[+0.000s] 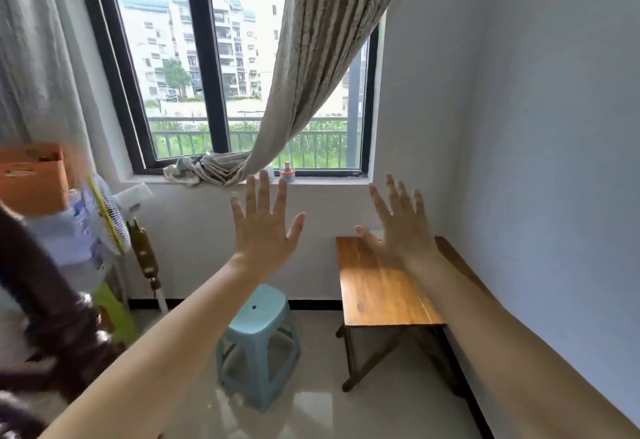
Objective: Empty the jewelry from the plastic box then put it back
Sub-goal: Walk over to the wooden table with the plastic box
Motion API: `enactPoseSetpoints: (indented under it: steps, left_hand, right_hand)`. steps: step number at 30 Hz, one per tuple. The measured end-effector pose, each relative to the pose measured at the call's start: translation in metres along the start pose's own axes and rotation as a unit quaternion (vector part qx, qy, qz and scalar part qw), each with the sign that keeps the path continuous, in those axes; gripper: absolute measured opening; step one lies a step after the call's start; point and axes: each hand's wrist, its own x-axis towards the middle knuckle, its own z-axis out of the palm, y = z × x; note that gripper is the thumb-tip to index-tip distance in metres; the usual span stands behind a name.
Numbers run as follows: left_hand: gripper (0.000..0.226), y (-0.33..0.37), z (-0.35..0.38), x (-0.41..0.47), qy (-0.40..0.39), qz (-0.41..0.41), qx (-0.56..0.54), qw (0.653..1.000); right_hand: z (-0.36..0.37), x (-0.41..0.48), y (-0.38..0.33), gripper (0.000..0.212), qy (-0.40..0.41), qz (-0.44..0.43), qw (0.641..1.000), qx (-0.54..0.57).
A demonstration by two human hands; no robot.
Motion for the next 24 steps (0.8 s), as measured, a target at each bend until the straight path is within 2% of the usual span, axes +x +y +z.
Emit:
enactPoseSetpoints:
  steps: [5,11,19,24]
  left_hand:
    - [0.077,-0.004,0.072,0.108,-0.005,0.001,-0.032,0.999]
    - [0.078,0.007,0.186,0.209,-0.023,0.042,-0.035,0.998]
    - [0.075,0.058,0.343,0.367,-0.088,0.065,-0.055,0.992]
    - [0.073,0.089,0.411,0.463,-0.086,0.082,-0.068,0.991]
  right_hand:
    - [0.052,0.091,0.029,0.084,0.019,0.025,1.000,0.003]
    - [0.149,0.183,0.087,0.085,0.012,0.075,0.997,-0.006]
    - [0.293,0.317,0.184,0.087,-0.034,0.105,0.994,-0.006]
    - [0.347,0.404,0.245,0.086,-0.044,0.147,0.988,-0.006]
